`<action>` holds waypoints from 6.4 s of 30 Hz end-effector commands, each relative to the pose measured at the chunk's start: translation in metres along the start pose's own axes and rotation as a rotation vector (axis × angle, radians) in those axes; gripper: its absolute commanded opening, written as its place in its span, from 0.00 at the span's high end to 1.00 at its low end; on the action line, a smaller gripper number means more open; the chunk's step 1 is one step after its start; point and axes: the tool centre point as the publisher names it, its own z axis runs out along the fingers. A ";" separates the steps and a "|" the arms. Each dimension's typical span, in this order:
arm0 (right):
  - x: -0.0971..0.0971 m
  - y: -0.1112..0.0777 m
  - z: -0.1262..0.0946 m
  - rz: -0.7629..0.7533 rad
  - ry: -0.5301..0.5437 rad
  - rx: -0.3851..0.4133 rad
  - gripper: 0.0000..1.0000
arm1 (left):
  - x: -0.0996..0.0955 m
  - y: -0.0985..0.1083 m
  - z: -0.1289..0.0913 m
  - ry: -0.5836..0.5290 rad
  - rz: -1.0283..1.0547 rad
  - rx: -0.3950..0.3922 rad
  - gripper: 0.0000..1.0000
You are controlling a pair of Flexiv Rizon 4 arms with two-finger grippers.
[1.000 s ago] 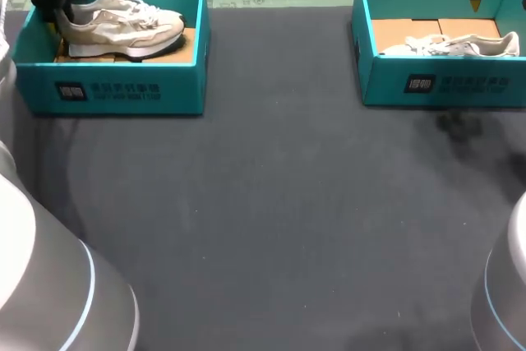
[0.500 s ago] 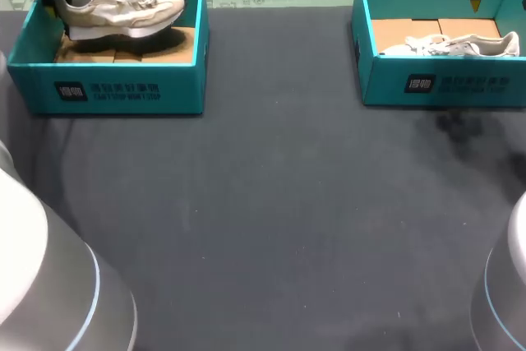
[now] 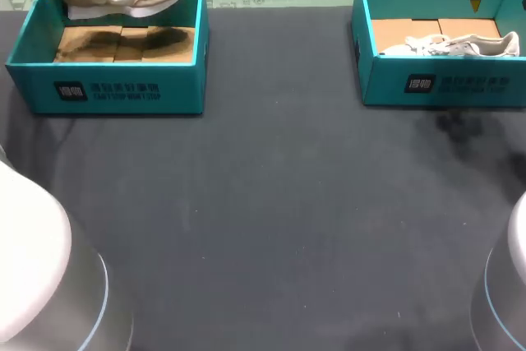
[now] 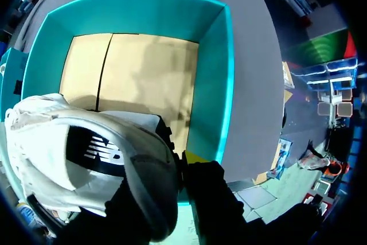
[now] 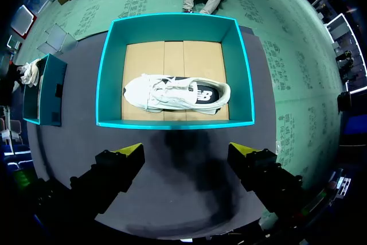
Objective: Take the shoe out of the shoebox, open the shoe tongue, remove and reinsert the insole, then place the shoe into the shoebox
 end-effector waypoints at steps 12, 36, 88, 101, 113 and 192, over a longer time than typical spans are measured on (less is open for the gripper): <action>0.000 0.000 0.000 0.001 -0.001 -0.001 0.00 | 0.008 -0.112 -0.115 0.010 -0.014 -0.126 1.00; 0.000 0.000 0.000 0.001 -0.001 -0.001 0.00 | 0.013 -0.211 -0.145 0.024 0.029 -0.178 1.00; 0.000 0.000 0.000 0.001 -0.001 -0.001 0.00 | -0.147 -0.526 -0.045 0.100 0.314 -0.070 1.00; 0.000 0.000 0.000 0.001 -0.001 -0.001 0.00 | -0.147 -0.526 -0.045 0.100 0.314 -0.070 1.00; 0.000 0.000 0.000 0.001 -0.001 -0.001 0.00 | -0.226 -0.530 0.006 0.145 0.278 0.036 1.00; 0.000 0.000 0.000 0.001 -0.001 -0.001 0.00 | -0.186 -0.552 -0.055 -0.331 -0.257 0.376 0.00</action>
